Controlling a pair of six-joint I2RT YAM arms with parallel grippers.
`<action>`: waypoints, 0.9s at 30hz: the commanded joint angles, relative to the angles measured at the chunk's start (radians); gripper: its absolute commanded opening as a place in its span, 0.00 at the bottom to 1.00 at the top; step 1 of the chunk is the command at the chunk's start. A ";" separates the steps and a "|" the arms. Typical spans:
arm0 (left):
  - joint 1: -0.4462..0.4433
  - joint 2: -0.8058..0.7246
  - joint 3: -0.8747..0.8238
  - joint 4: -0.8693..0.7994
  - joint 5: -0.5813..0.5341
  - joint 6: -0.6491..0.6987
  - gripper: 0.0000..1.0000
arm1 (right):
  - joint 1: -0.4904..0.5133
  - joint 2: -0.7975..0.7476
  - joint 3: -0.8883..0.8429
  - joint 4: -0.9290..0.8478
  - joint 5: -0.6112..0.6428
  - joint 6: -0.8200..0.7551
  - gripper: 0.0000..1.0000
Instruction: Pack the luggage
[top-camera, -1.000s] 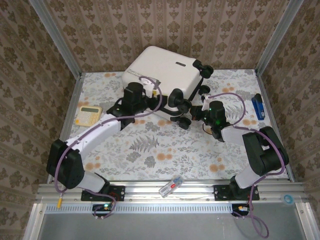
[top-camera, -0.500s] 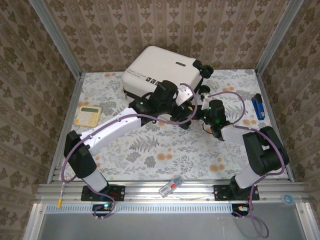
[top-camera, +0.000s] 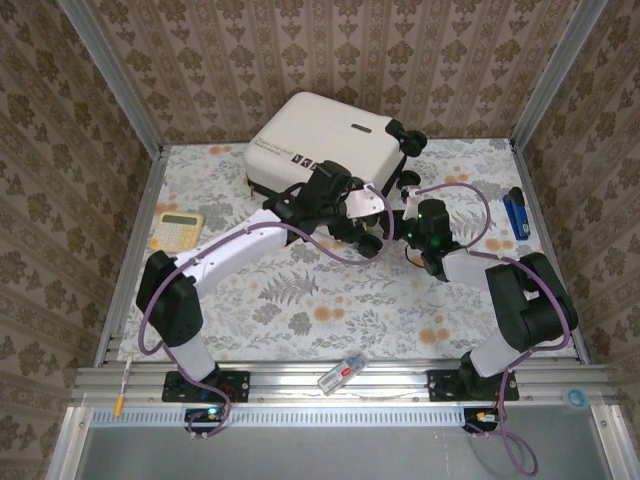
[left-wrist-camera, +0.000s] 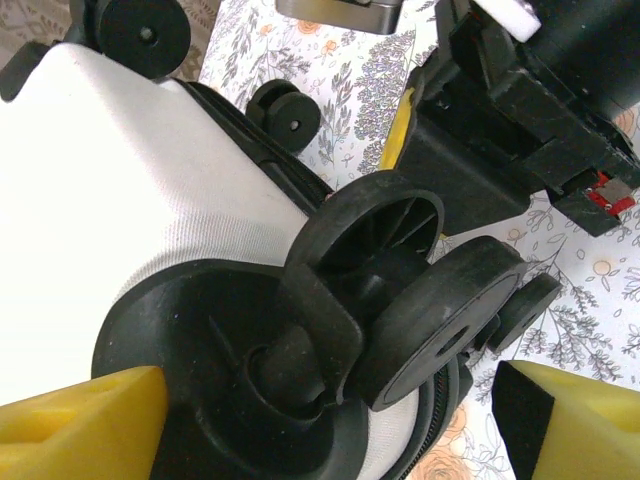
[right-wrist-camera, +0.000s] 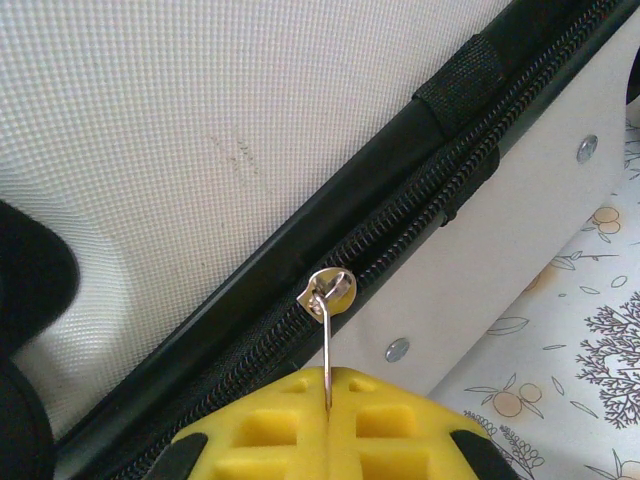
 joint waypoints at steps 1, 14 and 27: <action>0.006 0.021 0.015 0.031 0.021 0.103 0.86 | -0.003 -0.019 0.014 -0.011 -0.020 -0.028 0.00; -0.004 0.152 0.174 -0.054 0.061 0.273 0.85 | -0.010 -0.031 0.003 -0.012 -0.020 -0.029 0.00; -0.026 0.225 0.233 -0.103 0.002 0.345 0.77 | -0.022 -0.037 -0.005 -0.005 -0.021 -0.024 0.00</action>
